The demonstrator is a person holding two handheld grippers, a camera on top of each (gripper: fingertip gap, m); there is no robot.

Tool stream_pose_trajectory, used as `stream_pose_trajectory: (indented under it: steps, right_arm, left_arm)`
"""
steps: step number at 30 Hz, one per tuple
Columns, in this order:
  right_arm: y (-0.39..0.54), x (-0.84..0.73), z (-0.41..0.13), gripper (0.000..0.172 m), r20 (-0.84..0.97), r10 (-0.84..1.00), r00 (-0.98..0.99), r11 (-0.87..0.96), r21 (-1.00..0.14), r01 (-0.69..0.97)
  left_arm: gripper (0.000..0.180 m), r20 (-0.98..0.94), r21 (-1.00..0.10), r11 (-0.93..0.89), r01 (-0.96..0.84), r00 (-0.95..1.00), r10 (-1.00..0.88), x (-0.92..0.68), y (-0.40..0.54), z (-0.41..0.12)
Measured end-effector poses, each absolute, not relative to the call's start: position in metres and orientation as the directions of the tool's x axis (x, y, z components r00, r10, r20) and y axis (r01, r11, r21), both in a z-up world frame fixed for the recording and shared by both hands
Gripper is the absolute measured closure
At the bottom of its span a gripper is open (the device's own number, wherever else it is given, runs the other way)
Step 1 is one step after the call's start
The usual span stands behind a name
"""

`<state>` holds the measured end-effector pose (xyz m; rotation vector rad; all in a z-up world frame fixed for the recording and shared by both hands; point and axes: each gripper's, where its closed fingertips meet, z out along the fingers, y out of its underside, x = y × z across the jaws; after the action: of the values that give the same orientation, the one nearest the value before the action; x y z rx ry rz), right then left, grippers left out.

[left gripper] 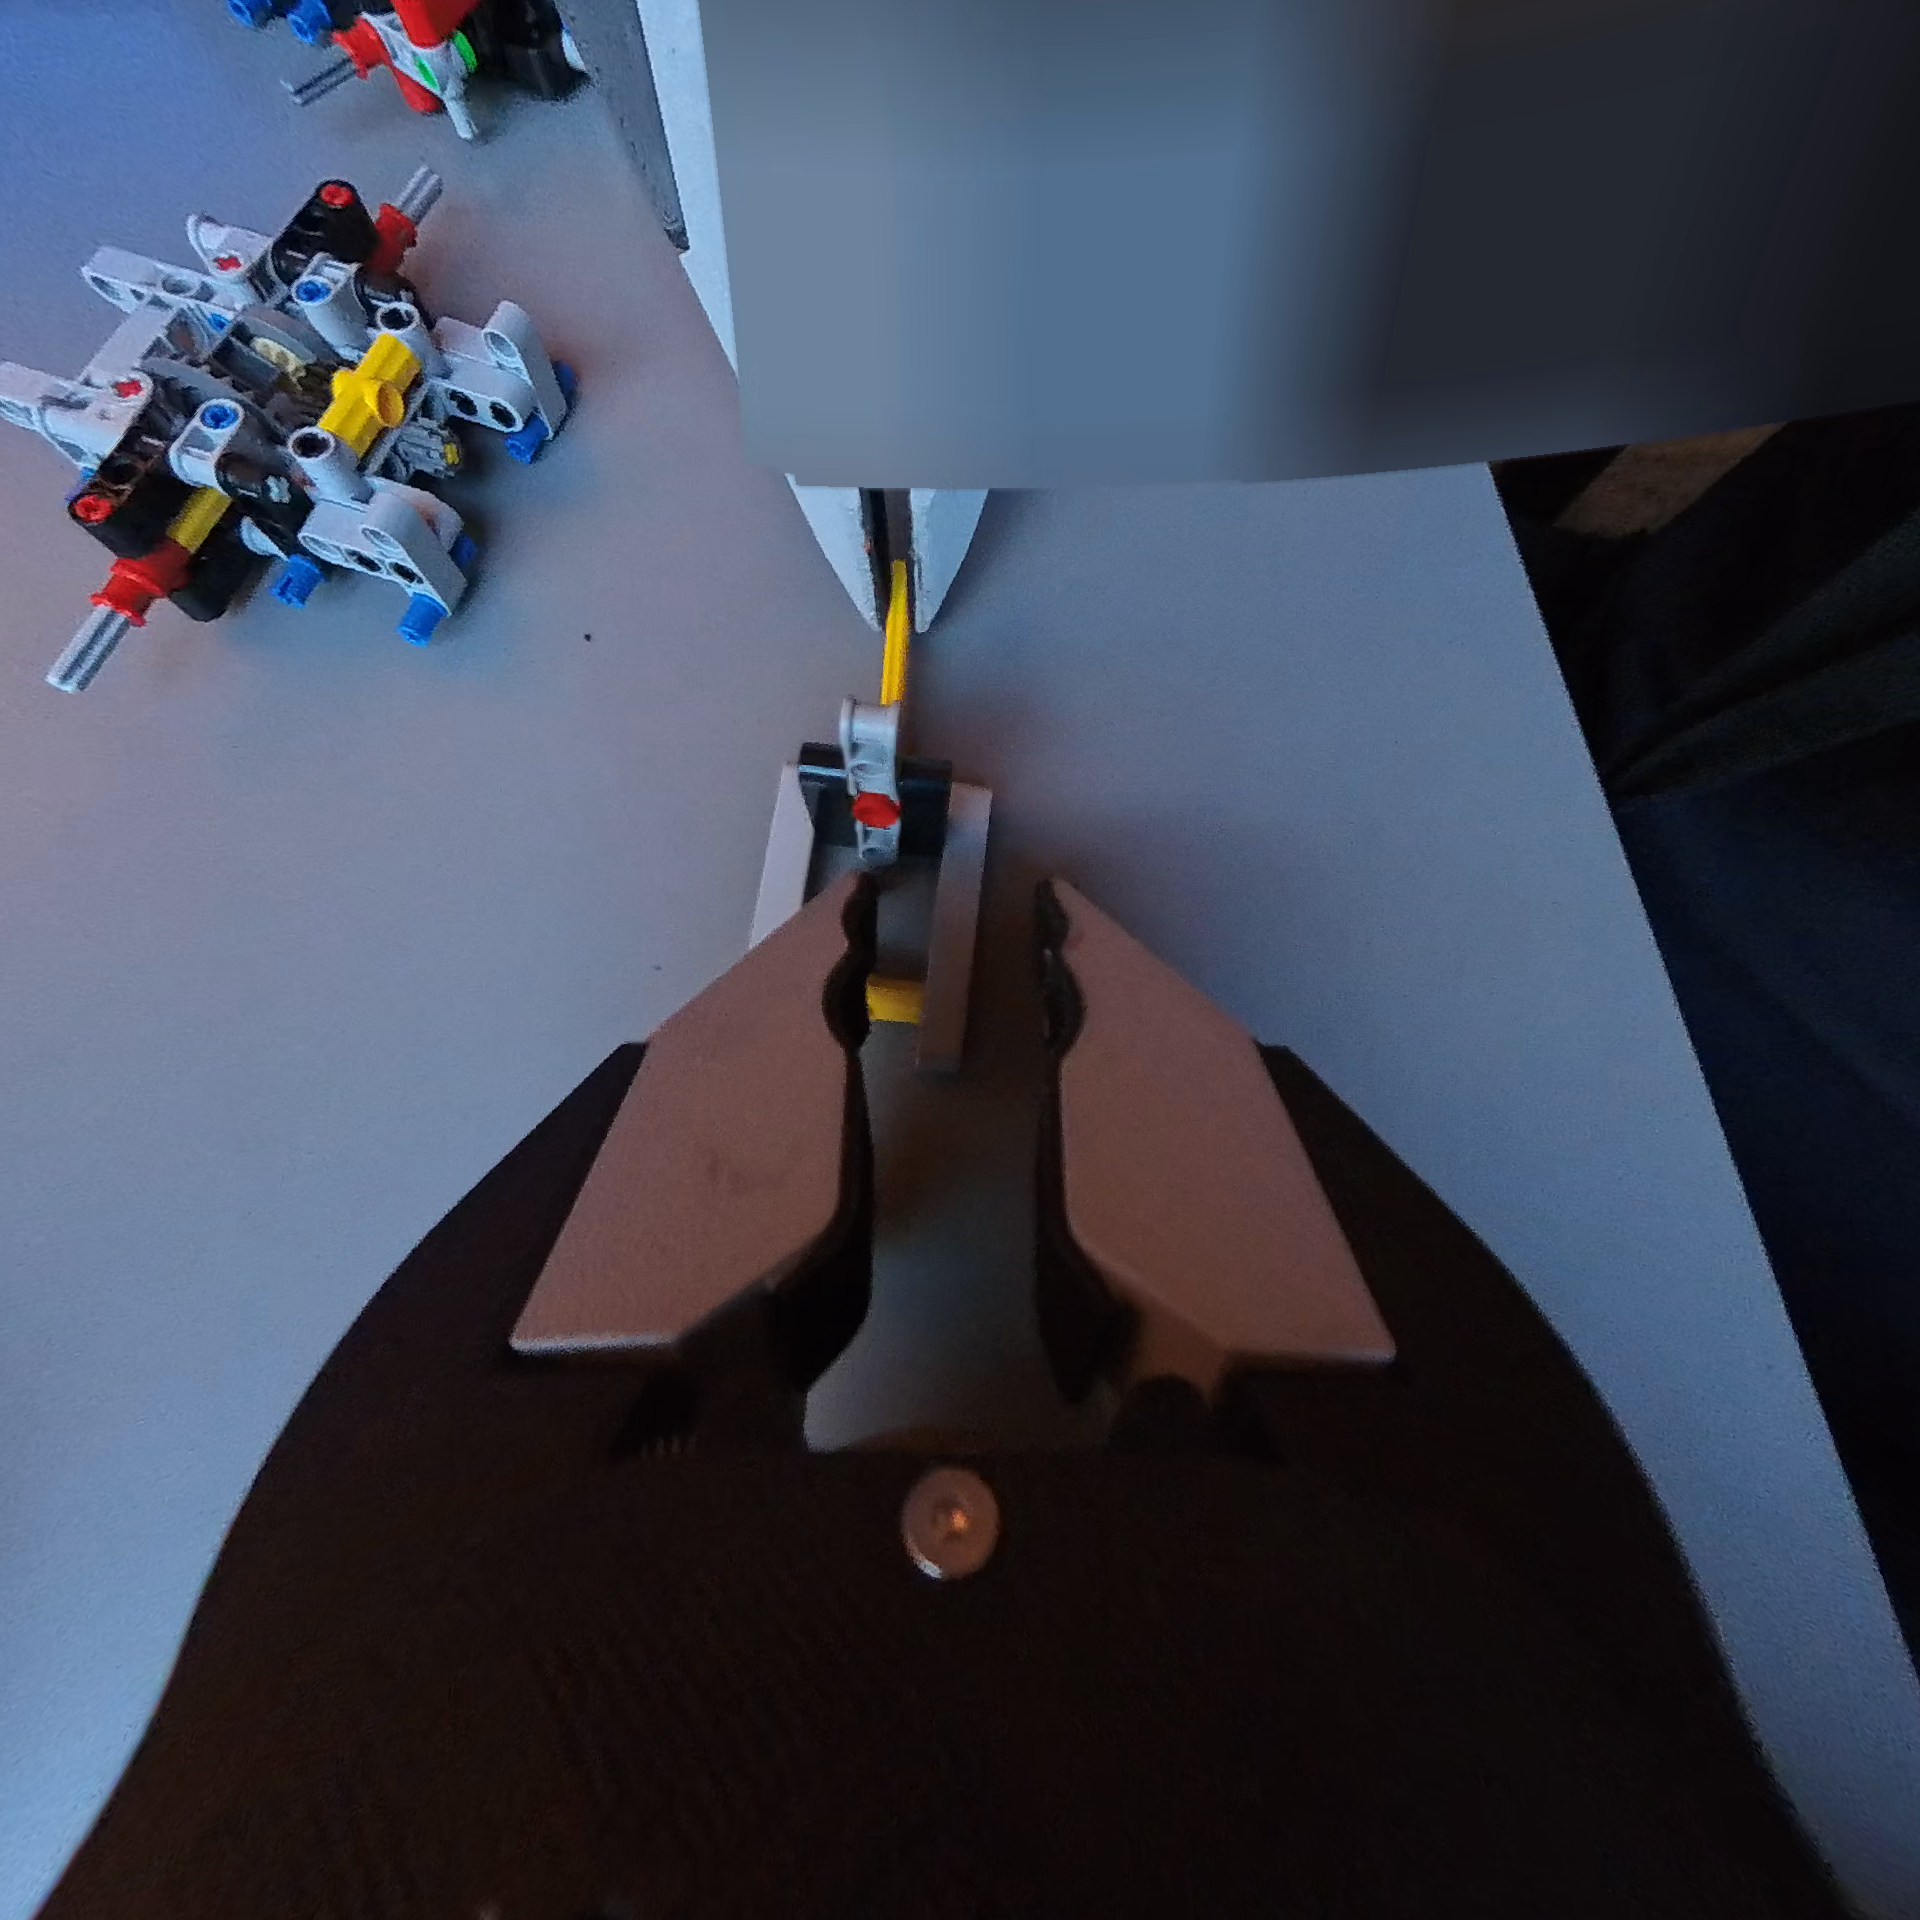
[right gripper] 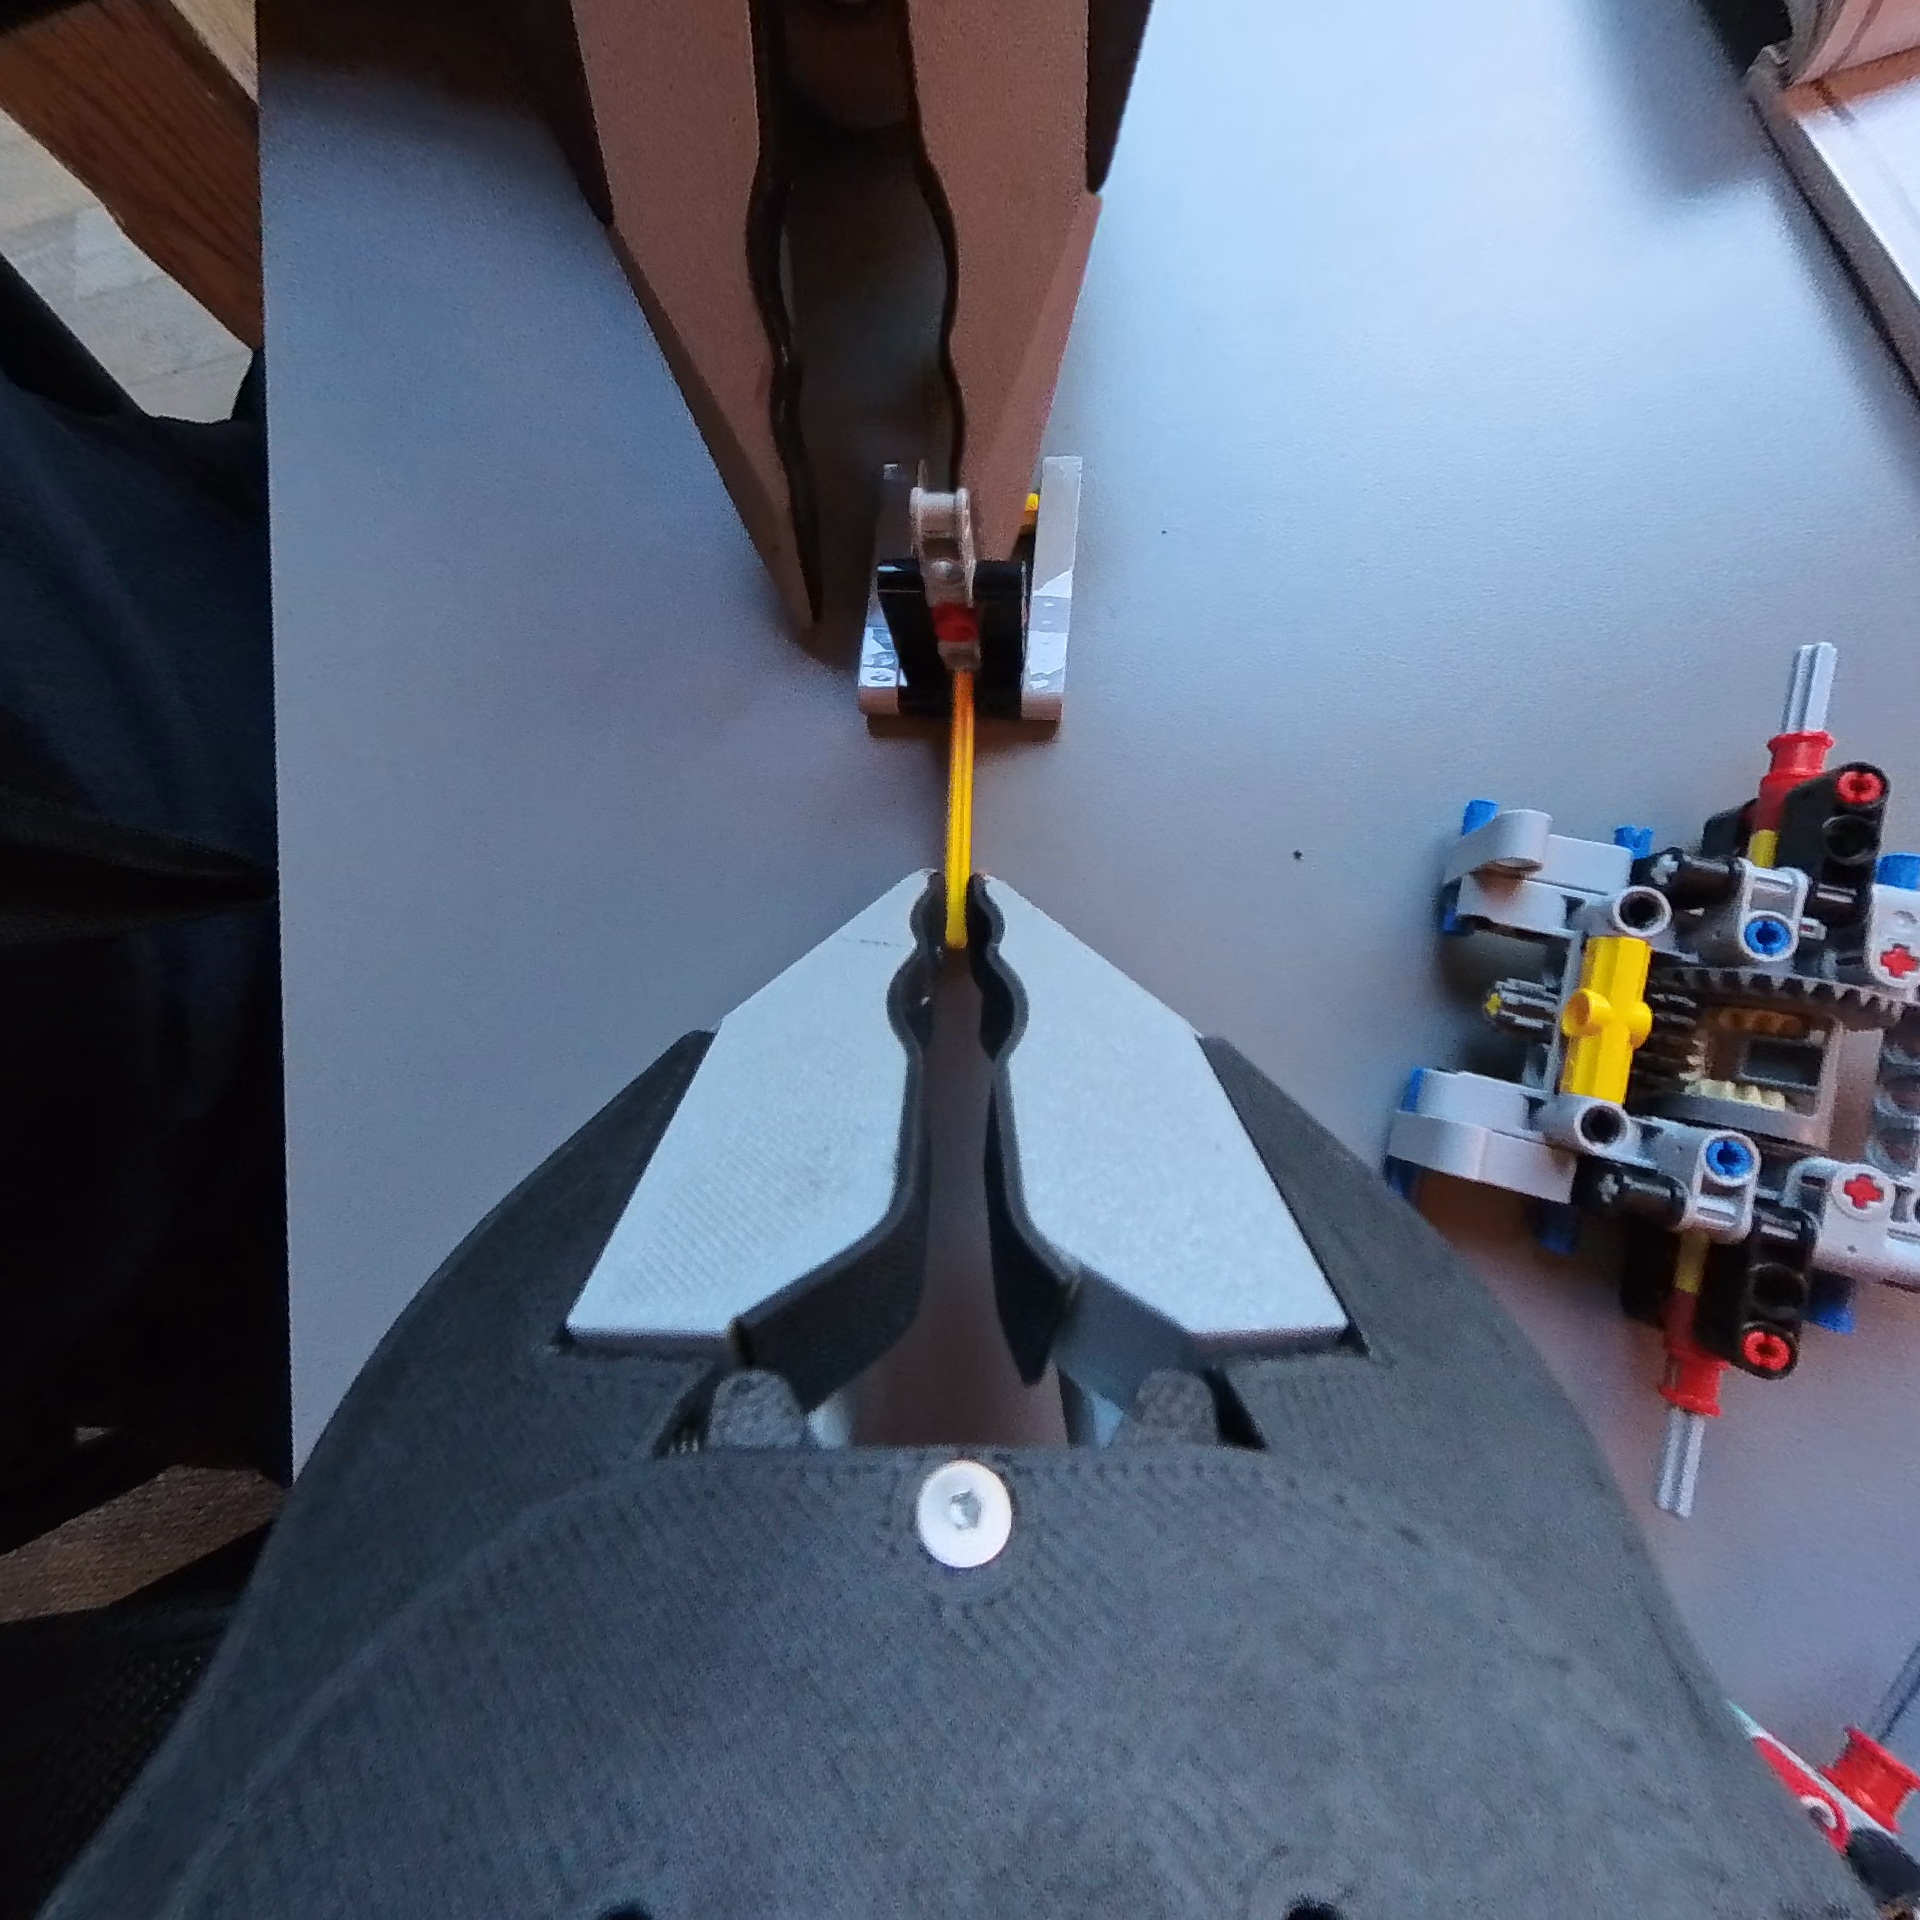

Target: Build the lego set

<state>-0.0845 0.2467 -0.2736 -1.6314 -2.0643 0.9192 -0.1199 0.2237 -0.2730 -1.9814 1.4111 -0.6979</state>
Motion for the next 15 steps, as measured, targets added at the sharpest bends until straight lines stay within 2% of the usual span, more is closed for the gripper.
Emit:
stream_pose_trajectory:
  steps: [4,10,15]
  right_arm:
    - [0.2455,-0.0852,-0.2743,0.171,-0.117,0.954,-0.277,0.129,-0.673,0.728]
    - [0.2430,-0.0851,-0.2737,0.171,-0.144,0.950,-0.276,0.110,-0.674,0.731]
    - [0.2408,-0.0852,-0.2744,0.171,-0.187,0.947,-0.261,0.072,-0.669,0.740]
  left_arm:
    - [0.152,0.079,-0.729,-0.254,-0.635,0.291,-0.953,-0.1171,0.2203,-0.2721]
    - [0.166,0.051,-0.727,-0.244,-0.642,0.303,-0.952,-0.1176,0.2221,-0.2730]
    - [0.168,0.011,-0.723,-0.221,-0.654,0.309,-0.951,-0.1146,0.2224,-0.2743]
